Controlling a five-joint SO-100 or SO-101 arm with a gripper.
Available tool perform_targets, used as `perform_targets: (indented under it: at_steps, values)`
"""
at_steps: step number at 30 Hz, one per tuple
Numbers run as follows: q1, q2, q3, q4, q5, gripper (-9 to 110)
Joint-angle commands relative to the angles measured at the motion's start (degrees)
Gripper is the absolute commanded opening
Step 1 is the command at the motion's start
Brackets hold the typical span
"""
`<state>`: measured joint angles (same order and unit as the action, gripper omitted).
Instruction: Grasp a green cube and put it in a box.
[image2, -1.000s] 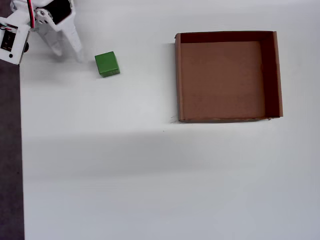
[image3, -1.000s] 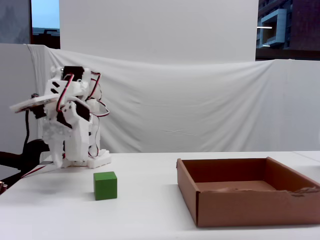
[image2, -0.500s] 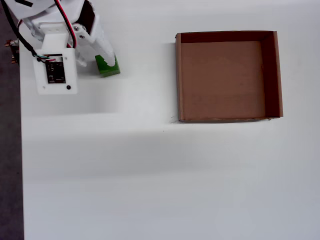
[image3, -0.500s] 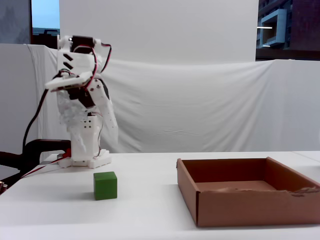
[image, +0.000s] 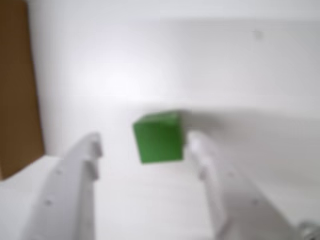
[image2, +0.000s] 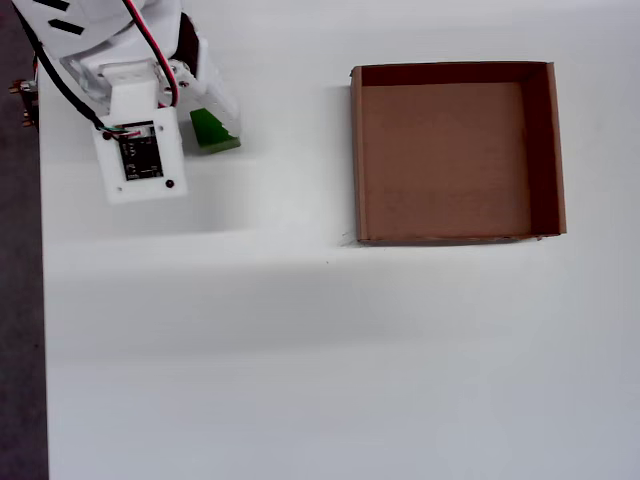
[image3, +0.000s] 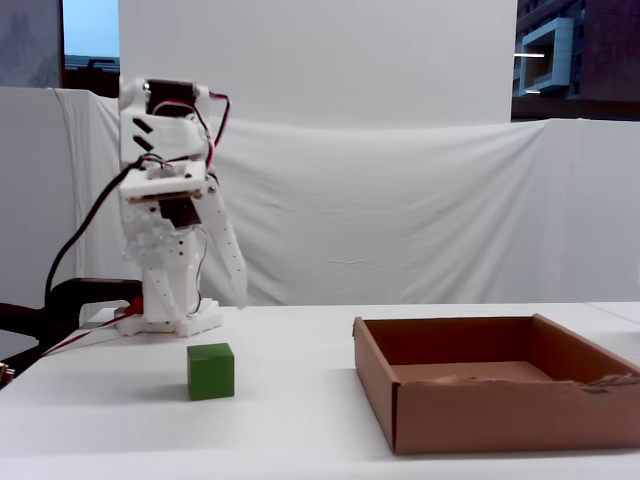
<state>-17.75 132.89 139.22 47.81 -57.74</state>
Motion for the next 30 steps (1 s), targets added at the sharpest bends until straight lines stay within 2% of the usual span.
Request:
perform_targets:
  at_steps: [1, 13, 30]
  values:
    - [0.3, 0.2, -1.7, 2.6, -1.8, 25]
    - [-0.3, -6.9, -7.0, 9.7, -4.6, 27]
    - [0.3, -17.1, -9.7, 2.4, -6.1, 27]
